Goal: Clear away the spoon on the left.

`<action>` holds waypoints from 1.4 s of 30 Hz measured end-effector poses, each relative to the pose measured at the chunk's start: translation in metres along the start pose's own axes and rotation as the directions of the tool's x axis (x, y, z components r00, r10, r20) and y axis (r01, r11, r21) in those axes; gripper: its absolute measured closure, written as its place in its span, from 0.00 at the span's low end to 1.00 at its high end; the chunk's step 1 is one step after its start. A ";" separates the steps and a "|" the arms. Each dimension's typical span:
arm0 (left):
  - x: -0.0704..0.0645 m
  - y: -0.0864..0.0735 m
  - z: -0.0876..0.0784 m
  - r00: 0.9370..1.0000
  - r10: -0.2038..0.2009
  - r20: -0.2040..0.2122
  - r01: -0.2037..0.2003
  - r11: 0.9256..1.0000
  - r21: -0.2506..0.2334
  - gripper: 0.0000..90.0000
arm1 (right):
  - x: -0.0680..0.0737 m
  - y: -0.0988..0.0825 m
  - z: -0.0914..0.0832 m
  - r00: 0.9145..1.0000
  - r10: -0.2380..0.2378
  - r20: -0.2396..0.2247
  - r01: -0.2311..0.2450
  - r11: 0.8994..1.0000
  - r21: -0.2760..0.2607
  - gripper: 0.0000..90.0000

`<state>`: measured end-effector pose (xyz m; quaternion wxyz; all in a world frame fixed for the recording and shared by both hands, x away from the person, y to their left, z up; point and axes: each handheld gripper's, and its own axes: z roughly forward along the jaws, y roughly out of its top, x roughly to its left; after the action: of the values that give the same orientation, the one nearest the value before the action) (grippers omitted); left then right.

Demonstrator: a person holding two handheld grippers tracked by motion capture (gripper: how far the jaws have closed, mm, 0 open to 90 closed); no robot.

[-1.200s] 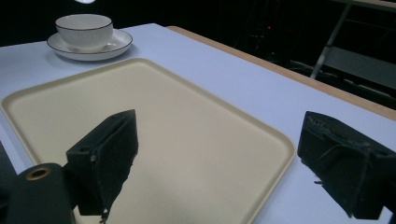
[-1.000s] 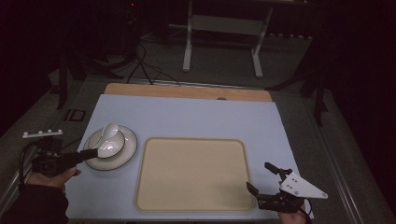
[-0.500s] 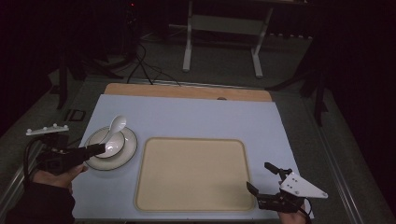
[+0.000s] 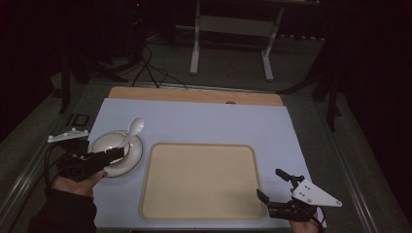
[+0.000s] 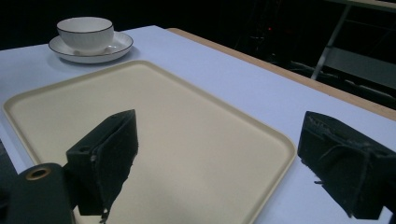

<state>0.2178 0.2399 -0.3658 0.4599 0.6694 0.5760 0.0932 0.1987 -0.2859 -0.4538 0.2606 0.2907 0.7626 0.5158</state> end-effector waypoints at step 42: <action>-0.040 -0.065 0.066 0.996 -0.086 -0.020 0.085 0.994 -0.065 0.95 | -0.002 -0.001 0.000 1.000 0.010 0.010 -0.010 1.000 0.000 0.14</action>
<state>0.2033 0.1670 -0.4336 0.4782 0.6279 0.6060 0.0994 0.2002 -0.2877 -0.4546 0.2618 0.2972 0.7599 0.5154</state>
